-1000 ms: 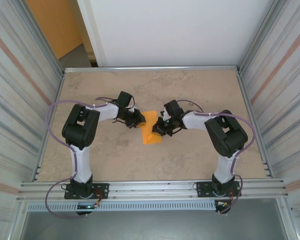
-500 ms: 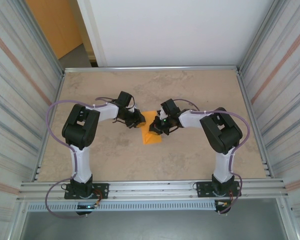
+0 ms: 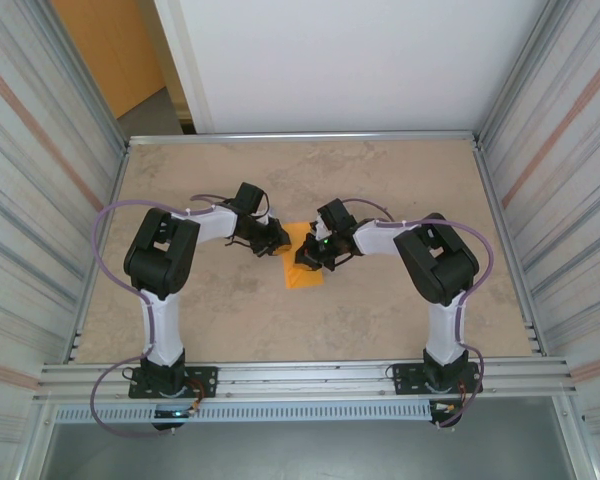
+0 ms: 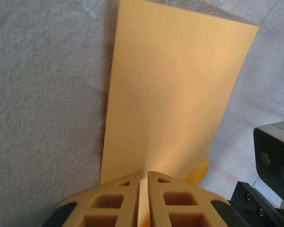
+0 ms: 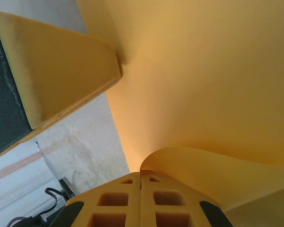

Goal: Fold a paper plane with a square sheet of paper (pick it up from the middle)
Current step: Fold the triangle a second time at the center of the table.

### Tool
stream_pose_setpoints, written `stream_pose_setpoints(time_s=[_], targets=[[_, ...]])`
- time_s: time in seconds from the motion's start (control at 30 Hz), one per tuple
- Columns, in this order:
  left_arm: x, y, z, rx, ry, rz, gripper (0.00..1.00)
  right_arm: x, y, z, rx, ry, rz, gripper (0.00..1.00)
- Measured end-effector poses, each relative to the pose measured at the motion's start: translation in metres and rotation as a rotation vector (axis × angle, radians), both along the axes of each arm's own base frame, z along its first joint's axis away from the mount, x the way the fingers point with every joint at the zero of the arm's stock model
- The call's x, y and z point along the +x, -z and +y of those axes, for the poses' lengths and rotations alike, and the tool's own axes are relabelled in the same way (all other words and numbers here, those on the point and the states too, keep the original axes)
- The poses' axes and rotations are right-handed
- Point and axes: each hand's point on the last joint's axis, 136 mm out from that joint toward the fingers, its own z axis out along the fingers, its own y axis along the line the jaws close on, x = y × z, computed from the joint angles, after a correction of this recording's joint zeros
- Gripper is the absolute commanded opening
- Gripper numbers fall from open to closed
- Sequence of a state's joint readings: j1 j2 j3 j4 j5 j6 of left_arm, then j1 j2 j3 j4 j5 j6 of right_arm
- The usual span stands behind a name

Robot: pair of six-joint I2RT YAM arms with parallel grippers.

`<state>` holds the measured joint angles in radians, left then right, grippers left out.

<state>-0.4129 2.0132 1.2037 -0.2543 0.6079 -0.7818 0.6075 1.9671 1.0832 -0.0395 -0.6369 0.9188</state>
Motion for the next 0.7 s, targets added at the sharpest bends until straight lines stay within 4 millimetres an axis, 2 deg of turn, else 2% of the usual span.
stream_pose_setpoints(time_s=[0.7], targets=[[-0.0002, 0.0004, 0.0004, 0.0, -0.001, 0.001, 0.14, 0.0058, 0.0, 0.0031, 0.015, 0.019, -0.008, 0.0]])
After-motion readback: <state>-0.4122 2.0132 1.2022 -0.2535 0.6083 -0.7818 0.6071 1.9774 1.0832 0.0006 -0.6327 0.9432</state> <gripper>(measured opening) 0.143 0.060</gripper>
